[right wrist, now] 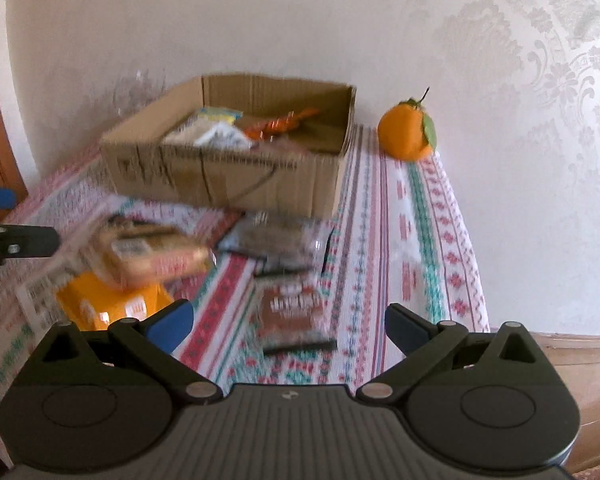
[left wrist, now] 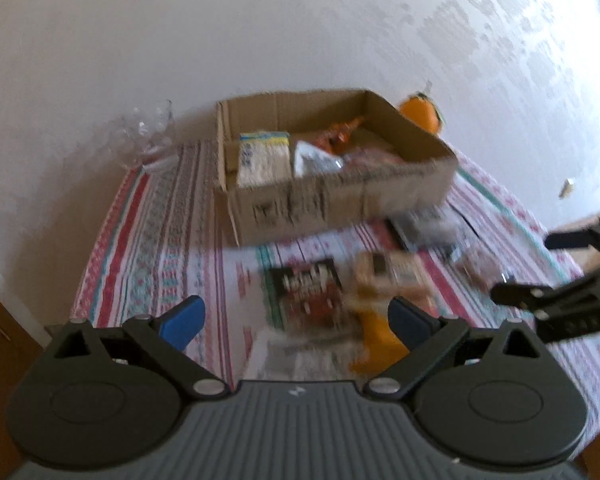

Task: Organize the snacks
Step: 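Withdraw both tools from the box toward the remaining snacks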

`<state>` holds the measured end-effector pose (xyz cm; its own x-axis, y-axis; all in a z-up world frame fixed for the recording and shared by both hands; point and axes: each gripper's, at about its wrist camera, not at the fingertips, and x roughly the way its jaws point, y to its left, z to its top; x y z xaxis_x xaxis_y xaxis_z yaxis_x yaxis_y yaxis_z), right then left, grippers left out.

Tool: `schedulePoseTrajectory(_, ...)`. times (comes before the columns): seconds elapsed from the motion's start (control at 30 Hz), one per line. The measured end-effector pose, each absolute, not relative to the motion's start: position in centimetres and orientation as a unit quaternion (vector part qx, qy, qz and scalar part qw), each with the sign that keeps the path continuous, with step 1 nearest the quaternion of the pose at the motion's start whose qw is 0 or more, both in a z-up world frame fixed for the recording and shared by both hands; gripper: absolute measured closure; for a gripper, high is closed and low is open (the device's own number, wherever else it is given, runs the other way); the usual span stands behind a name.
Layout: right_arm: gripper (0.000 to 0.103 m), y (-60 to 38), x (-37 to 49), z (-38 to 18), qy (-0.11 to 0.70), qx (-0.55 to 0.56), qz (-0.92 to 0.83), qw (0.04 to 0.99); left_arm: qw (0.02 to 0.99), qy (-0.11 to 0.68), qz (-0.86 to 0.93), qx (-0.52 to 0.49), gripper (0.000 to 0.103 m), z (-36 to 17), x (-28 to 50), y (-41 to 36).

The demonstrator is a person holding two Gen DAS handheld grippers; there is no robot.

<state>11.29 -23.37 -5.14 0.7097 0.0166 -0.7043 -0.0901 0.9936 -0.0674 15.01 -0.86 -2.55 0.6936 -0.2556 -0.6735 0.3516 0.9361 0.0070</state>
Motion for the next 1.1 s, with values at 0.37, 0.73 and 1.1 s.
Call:
schedulePoseTrajectory(0.37, 0.000, -23.2, 10.7, -8.0, 0.417, -0.053, 0.023, 0.907, 0.889, 0.382, -0.223, 0.114, 0.005, -6.0, 12.1, -2.6)
schedulePoseTrajectory(0.73, 0.000, -23.1, 11.4, -8.3, 0.423, -0.038, 0.025, 0.905, 0.889, 0.389, -0.202, 0.128, 0.005, -7.7, 12.5, -1.6)
schedulePoseTrajectory(1.1, 0.000, -22.9, 11.4, -8.4, 0.426, -0.041, 0.033, 0.903, 0.900, 0.401, -0.137, 0.098, 0.005, -8.0, 13.0, 3.2)
